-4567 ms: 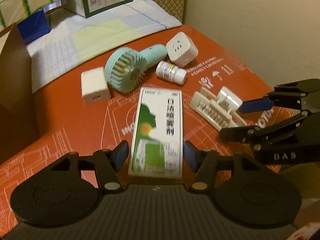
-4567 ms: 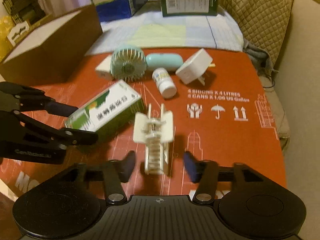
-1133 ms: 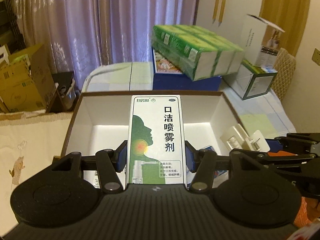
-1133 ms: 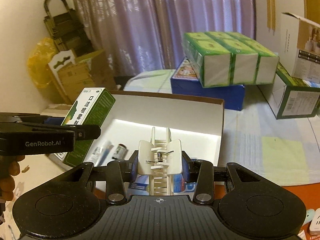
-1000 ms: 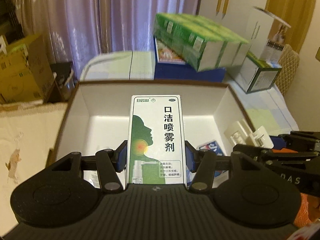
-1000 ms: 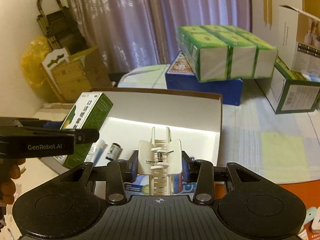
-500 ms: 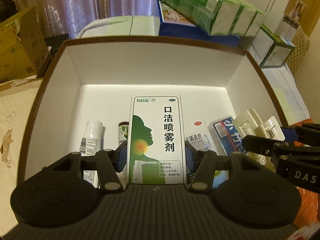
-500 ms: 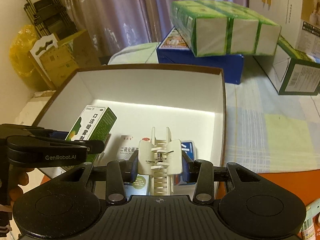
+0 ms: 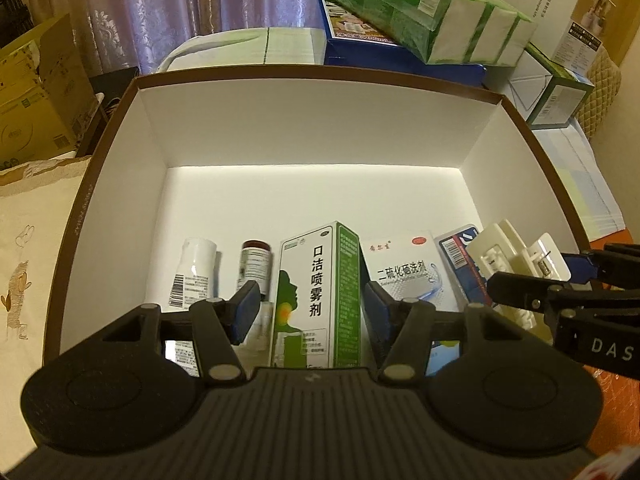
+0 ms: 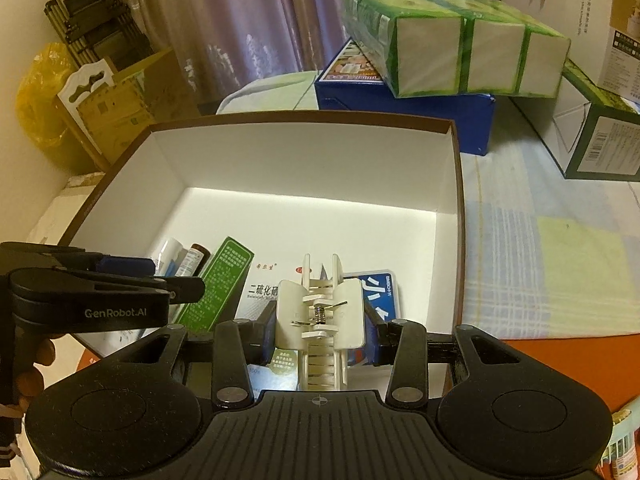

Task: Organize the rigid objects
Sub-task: 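Carry the spray box into the brown box with the left tool while the right tool releases the rack there, then open both tools and withdraw them from the brown box toward the mat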

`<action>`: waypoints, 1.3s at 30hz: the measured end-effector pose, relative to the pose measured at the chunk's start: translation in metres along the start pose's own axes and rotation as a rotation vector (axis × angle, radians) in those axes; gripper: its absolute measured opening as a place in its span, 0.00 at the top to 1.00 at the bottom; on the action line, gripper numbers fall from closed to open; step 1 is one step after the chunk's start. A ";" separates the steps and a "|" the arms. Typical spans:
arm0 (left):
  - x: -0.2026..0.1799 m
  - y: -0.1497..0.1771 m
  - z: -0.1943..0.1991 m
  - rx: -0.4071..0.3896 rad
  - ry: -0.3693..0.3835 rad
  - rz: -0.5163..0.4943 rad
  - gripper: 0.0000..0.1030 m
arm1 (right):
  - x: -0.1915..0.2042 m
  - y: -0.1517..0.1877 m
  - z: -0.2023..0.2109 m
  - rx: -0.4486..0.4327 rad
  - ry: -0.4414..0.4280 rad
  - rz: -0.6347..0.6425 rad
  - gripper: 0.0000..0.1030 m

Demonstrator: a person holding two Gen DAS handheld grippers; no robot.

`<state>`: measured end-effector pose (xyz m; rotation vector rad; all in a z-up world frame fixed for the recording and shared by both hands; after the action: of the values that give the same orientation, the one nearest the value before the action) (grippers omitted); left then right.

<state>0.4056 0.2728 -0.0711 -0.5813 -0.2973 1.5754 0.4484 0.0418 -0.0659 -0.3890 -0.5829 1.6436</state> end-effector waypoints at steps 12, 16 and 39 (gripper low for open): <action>0.005 0.004 0.007 -0.005 -0.011 -0.001 0.47 | 0.002 0.001 0.001 -0.009 -0.009 0.024 0.50; 0.005 0.004 0.009 -0.005 -0.011 -0.003 0.47 | 0.003 0.002 0.001 -0.004 -0.006 0.023 0.50; -0.006 0.017 0.040 -0.048 -0.008 -0.016 0.47 | 0.004 0.008 0.023 -0.043 -0.001 0.032 0.40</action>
<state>0.3697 0.2718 -0.0460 -0.6084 -0.3452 1.5590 0.4287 0.0420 -0.0512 -0.4315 -0.6165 1.6634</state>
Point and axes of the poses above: each gripper's, at about its wrist camera, not at the fingertips, and z roughly against the way its jaws point, x to its left, y to its underside, the point moved 2 cm from there along -z, roughly the way its jaws point, and after that the axes turned 8 degrees about y, right-handed, at the moved point
